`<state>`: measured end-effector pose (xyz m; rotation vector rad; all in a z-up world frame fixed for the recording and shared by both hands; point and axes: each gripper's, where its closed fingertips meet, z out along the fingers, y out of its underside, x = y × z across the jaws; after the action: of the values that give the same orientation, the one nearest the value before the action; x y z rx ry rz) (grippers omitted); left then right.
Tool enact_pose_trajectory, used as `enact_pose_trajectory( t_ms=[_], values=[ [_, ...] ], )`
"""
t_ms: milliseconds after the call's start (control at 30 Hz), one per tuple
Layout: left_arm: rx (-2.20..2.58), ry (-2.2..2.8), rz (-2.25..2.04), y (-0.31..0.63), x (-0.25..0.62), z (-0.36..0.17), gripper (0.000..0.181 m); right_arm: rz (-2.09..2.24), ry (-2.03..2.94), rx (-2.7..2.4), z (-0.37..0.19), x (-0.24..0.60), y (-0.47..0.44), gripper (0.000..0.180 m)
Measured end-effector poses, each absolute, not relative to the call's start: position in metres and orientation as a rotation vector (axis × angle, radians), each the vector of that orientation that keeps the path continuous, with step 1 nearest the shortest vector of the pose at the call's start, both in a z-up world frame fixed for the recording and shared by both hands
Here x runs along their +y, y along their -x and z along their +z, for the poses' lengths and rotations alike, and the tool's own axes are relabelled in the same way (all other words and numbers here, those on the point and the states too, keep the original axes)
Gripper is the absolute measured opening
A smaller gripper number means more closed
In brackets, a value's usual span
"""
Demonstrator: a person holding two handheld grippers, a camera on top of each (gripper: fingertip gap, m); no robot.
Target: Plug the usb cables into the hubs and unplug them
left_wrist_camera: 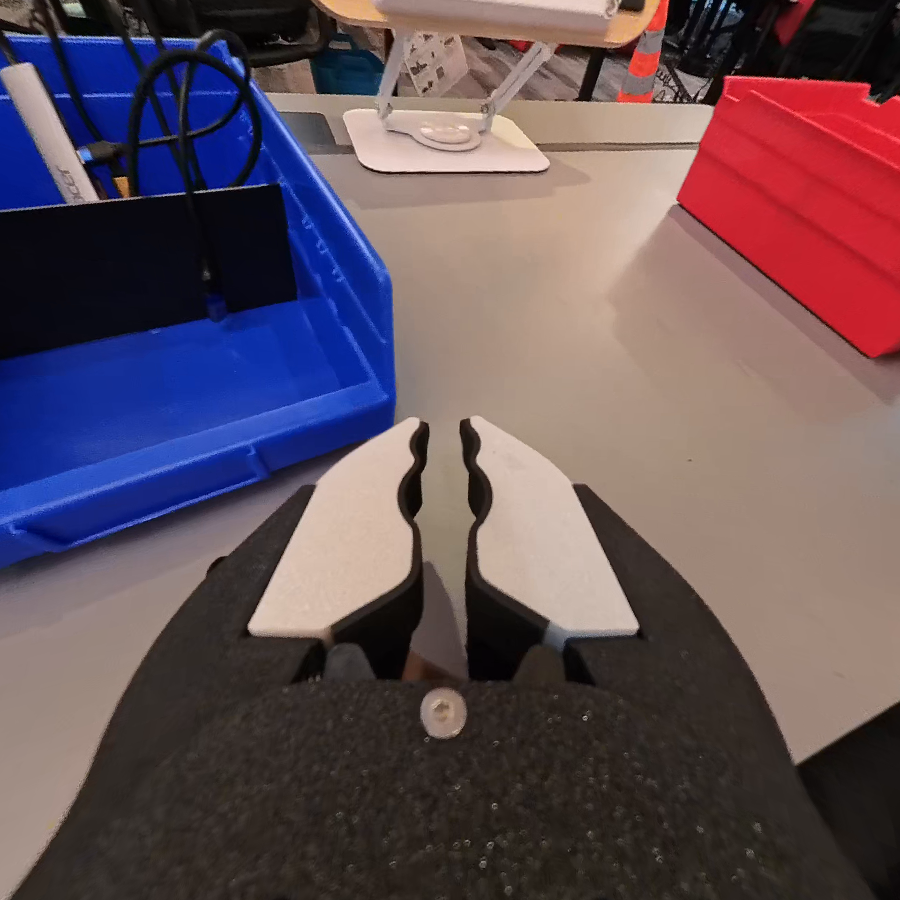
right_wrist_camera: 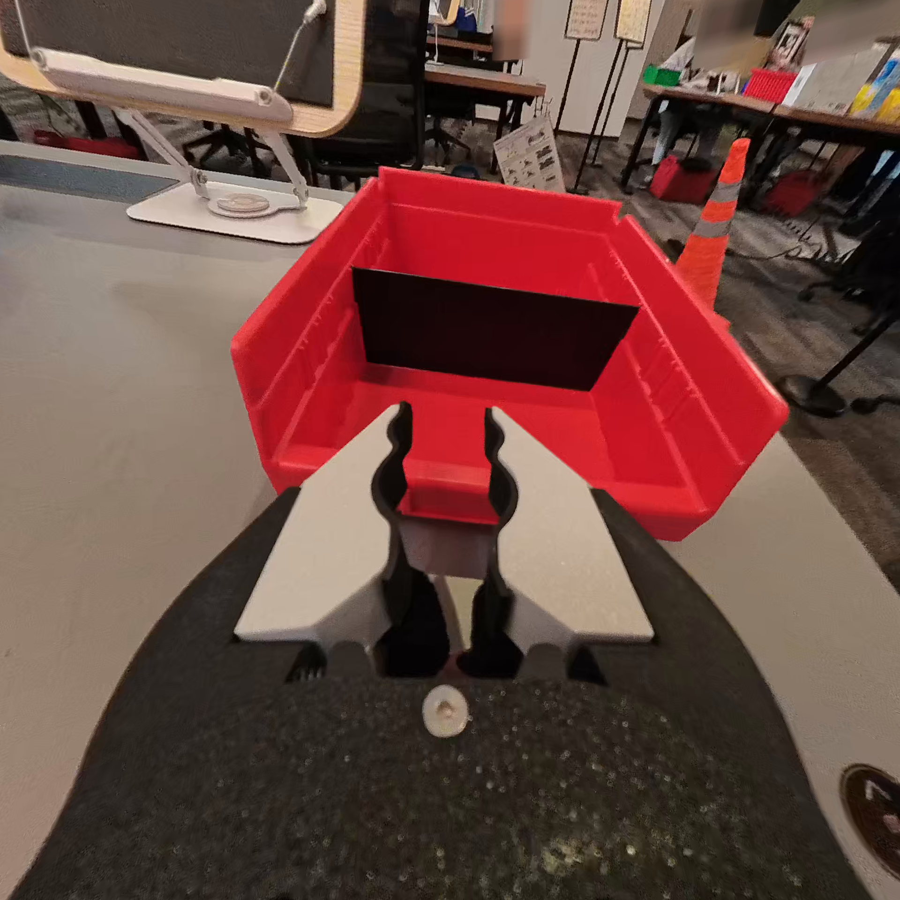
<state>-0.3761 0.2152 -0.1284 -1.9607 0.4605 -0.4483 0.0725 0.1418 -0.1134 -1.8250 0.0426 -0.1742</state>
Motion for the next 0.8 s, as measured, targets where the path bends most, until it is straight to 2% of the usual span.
enact_pose_trajectory(
  t_ms=[200, 367, 467, 567, 667, 800],
  values=[
    [0.422, 1.945, -0.495, 0.381, 0.220, -0.121, 0.021, -0.057, 1.819, 0.049, -0.110, 0.140, -0.059, 0.027],
    [0.496, 1.905, -0.482, 0.399, 0.244, -0.076, 0.024, 0.026, 1.790, -0.010, -0.104, 0.134, -0.021, 0.026],
    [0.646, 2.122, -0.372, 0.428, 0.292, -0.067, 0.025, 0.049, 1.788, -0.139, -0.107, 0.135, 0.007, 0.025],
    [0.677, 2.273, -0.268, 0.458, 0.370, -0.061, 0.037, 0.122, 1.764, -0.286, -0.107, 0.138, 0.034, 0.025],
    [0.610, 2.438, -0.166, 0.486, 0.446, -0.077, 0.047, 0.374, 1.725, -0.406, -0.104, 0.130, 0.071, 0.029],
    [0.334, 2.610, -0.472, 0.483, 0.493, -0.108, 0.057, 0.544, 1.714, -0.426, -0.104, 0.121, 0.091, 0.029]
  ],
)
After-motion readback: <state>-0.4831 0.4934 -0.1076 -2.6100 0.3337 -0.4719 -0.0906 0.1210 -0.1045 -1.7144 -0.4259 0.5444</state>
